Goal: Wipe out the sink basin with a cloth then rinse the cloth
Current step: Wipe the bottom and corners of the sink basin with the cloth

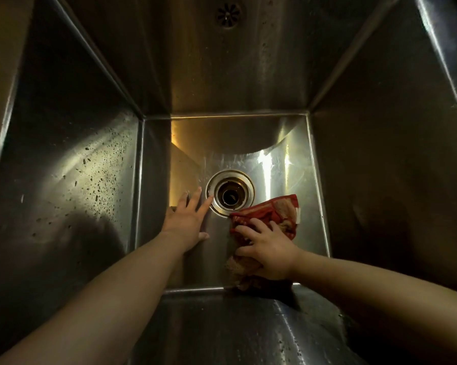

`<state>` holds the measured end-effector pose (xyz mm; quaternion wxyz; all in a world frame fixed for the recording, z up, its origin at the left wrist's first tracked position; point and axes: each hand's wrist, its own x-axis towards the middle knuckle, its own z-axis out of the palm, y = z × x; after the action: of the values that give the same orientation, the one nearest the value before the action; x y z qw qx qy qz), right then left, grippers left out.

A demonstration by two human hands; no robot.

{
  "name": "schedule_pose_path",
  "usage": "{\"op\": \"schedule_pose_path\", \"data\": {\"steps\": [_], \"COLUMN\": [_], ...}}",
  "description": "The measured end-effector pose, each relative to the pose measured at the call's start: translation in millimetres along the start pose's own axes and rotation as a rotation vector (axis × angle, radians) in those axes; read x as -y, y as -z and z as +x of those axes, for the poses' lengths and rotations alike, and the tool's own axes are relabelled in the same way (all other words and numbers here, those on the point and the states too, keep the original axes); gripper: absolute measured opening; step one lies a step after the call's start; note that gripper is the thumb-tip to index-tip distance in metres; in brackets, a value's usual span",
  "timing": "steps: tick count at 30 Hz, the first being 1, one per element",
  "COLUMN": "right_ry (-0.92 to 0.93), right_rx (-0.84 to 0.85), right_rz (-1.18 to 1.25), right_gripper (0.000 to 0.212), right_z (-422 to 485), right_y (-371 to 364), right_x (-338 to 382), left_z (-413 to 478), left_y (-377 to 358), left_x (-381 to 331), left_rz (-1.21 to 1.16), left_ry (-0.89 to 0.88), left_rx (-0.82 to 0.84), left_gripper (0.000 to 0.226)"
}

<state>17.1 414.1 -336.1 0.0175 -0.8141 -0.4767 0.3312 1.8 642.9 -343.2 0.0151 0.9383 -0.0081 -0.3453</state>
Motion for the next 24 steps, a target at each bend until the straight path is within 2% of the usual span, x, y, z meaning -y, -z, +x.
{"op": "schedule_pose_path", "data": {"steps": [7,13,17,20,24], "right_ry": [-0.071,-0.148,-0.410,-0.613,-0.607], "right_rx": [-0.049,-0.114,-0.300,-0.320,-0.295], "right_rz": [-0.027,-0.056,0.028,0.144,0.225], "right_gripper": [0.085,0.082,0.096,0.107,0.105], "right_z": [-2.5,16.3,23.8,20.1,20.1], "right_y": [10.9,41.8,48.3,37.7,35.5], "right_x": [-32.1,-62.6,-66.5,-63.4,-60.5], "left_z": [1.6,2.0,1.9,3.2,5.4], "left_y": [-2.6,2.0,3.3,5.0,7.6], "left_x": [3.5,4.5,5.5,6.1,5.6], "left_rz": [-0.011,0.004,0.020,0.027,-0.015], "left_ry": [-0.006,-0.012,-0.013,-0.019,-0.008], "left_rx": [-0.032,-0.041,-0.046,-0.051,-0.083], "left_gripper": [0.104,0.106,0.108,0.107,0.100]}}
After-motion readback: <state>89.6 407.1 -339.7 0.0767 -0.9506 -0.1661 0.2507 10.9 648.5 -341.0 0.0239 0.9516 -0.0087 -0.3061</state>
